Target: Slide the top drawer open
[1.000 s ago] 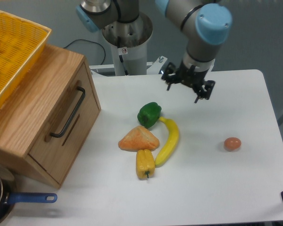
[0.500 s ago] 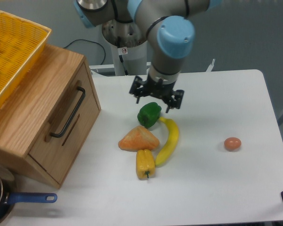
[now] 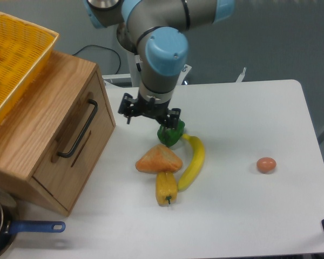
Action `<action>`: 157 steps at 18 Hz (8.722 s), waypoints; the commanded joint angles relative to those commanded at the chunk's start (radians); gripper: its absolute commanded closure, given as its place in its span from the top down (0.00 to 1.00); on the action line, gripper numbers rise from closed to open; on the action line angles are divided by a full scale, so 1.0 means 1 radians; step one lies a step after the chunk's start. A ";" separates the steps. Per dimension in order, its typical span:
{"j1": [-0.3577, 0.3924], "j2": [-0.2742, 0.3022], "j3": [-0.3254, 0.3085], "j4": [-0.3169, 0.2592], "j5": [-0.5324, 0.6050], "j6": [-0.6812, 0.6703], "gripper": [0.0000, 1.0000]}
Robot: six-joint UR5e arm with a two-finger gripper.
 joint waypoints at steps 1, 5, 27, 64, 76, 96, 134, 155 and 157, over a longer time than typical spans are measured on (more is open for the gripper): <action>-0.006 0.000 0.000 0.000 0.000 -0.005 1.00; -0.028 -0.002 0.017 0.002 -0.031 -0.029 1.00; -0.150 -0.012 0.069 0.000 -0.063 -0.129 1.00; -0.117 -0.012 0.077 -0.002 -0.074 -0.130 1.00; -0.132 -0.020 0.074 0.000 -0.068 -0.134 1.00; -0.126 -0.028 0.078 0.003 -0.038 -0.121 1.00; -0.002 -0.040 0.109 0.020 0.031 -0.077 1.00; 0.049 -0.049 0.117 0.048 0.054 -0.028 1.00; 0.054 -0.049 0.117 0.046 0.054 -0.012 1.00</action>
